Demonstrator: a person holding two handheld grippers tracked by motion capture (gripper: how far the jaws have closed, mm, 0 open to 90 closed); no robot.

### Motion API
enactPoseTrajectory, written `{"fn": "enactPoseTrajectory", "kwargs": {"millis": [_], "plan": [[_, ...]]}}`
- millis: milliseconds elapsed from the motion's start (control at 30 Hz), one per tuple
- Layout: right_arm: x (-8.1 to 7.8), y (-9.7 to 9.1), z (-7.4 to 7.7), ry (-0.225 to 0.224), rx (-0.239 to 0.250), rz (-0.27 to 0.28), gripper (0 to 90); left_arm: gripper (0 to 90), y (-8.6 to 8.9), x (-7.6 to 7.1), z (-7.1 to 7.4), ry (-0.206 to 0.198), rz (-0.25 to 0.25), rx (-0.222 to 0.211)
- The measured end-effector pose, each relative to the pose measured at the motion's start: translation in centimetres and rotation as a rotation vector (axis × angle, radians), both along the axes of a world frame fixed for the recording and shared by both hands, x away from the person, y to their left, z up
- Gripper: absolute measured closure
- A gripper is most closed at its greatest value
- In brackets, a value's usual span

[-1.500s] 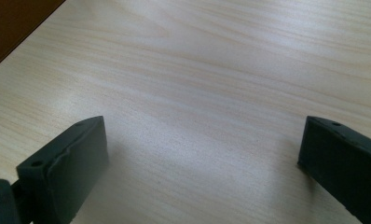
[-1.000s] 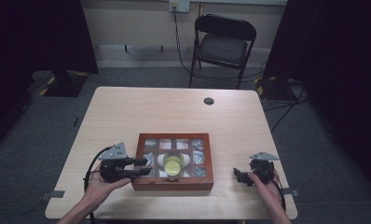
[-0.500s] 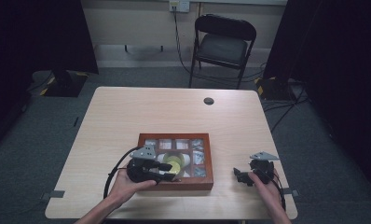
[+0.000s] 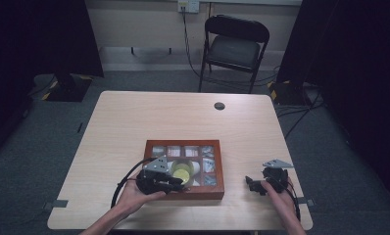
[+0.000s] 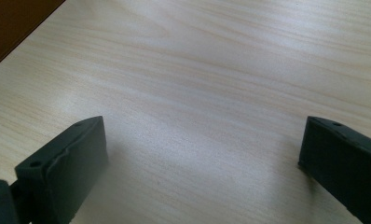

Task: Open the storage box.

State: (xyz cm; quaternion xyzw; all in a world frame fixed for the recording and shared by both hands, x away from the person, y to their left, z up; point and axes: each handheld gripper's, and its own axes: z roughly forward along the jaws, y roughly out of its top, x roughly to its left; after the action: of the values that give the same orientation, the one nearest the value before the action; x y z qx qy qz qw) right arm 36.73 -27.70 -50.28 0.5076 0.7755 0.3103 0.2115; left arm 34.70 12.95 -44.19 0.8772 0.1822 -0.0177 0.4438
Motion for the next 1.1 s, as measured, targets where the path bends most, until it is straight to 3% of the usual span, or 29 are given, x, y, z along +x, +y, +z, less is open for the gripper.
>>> {"fn": "enactPoseTrajectory", "kwargs": {"millis": [267,367,533,833,1100], "plan": [[0.0,0.0,0.0,0.0,0.0,0.0,0.2,79.5,-0.27,-0.06,-0.36,-0.025,-0.03,0.005],[0.0,0.0,0.0,0.0,0.0,0.0,0.1,80.6,-0.32,-0.05,-0.44,-0.055,-0.055,0.006],[0.01,0.0,0.0,0.001,0.0,-0.001,0.1,81.0,-0.32,0.16,-0.43,-0.035,-0.06,0.001],[0.02,0.0,0.0,0.002,-0.001,-0.001,0.0,81.3,-0.32,0.56,-0.35,0.048,-0.023,-0.021],[0.02,-0.01,0.0,0.002,-0.001,0.0,0.0,81.3,-0.21,0.73,-0.27,0.068,-0.017,-0.037]]}}
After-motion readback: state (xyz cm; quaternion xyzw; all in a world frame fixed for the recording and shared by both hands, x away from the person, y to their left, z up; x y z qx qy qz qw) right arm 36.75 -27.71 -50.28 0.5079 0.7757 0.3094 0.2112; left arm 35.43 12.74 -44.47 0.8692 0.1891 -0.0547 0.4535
